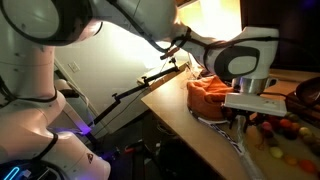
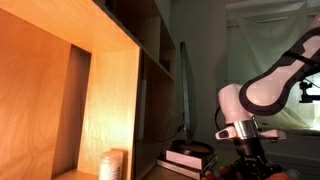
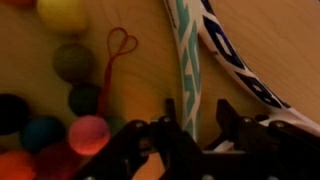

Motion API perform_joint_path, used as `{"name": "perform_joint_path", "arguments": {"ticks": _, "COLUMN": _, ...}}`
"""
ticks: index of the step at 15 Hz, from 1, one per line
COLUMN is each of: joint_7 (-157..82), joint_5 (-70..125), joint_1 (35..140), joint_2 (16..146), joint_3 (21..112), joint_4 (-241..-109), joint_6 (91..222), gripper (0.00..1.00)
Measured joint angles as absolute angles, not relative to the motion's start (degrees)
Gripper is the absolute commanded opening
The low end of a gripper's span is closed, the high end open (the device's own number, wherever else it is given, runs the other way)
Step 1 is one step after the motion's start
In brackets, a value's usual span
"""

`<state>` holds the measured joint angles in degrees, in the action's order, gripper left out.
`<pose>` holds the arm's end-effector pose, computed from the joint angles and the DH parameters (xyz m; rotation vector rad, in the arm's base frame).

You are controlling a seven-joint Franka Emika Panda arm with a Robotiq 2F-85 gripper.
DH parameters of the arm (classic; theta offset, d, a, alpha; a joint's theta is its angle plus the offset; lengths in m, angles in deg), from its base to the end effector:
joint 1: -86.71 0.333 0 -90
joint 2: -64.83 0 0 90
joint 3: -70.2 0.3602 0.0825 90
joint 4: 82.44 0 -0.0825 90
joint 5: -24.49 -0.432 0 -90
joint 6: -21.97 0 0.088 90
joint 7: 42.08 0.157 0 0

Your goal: Put the towel on the tennis racket then move the racket to the left

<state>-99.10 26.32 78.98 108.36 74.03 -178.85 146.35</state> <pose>0.6902 -0.0509 0.0859 -2.6467 -1.3388 0.3283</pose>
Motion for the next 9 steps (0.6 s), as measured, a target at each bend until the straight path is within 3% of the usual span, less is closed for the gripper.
{"name": "perform_joint_path", "arguments": {"ticks": 3, "joint_7": -99.0, "joint_5": 26.3, "joint_1": 79.3, "joint_2": 108.5, "joint_3": 74.0, "joint_4": -178.4, "joint_6": 146.3, "gripper": 0.99}}
{"name": "perform_joint_path", "arguments": {"ticks": 9, "joint_7": -97.8, "joint_5": 28.8, "joint_1": 80.3, "joint_2": 108.6, "joint_3": 74.0, "joint_4": -177.9, "joint_6": 146.4, "gripper": 1.0}}
